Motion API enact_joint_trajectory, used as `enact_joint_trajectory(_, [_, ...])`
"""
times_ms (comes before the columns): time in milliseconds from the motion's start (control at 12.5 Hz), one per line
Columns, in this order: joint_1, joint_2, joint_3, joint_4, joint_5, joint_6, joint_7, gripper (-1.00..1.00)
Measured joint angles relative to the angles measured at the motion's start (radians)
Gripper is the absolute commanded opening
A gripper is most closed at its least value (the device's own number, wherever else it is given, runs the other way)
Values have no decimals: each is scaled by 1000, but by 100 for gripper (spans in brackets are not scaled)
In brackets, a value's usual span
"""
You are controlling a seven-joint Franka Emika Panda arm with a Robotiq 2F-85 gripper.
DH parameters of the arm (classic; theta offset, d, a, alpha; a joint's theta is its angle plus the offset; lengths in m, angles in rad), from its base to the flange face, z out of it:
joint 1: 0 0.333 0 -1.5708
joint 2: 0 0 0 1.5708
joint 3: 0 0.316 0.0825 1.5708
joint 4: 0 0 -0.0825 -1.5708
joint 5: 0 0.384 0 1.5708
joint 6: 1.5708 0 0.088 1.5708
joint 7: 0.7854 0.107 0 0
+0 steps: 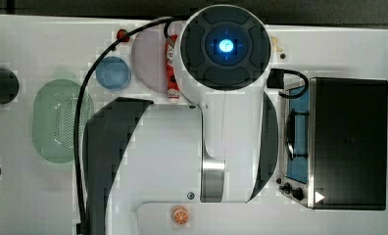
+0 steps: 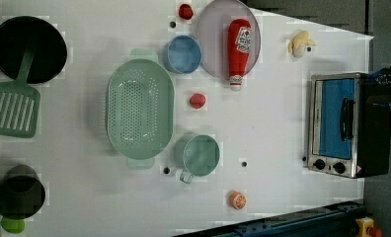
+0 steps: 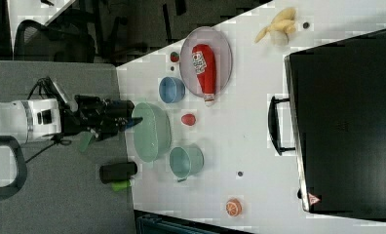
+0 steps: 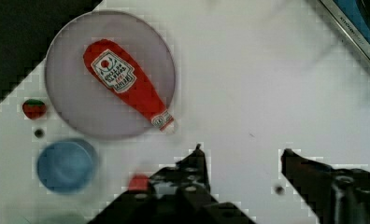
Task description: Pick ketchup from plate and place it on table.
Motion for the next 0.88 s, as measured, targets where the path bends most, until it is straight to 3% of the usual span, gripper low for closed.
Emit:
enact_joint_trajectory(160, [-47,-32,34,-9,8,-140,-10,61])
enact_joint_trajectory(320, [-60,-57,35,-8,27,-151,-24,100])
enact_joint_trajectory(560, [-69,-27,51,-2,29,-54,-32,100])
enact_joint_trajectory(880, [-67,129,77,23,24,112,-76,100])
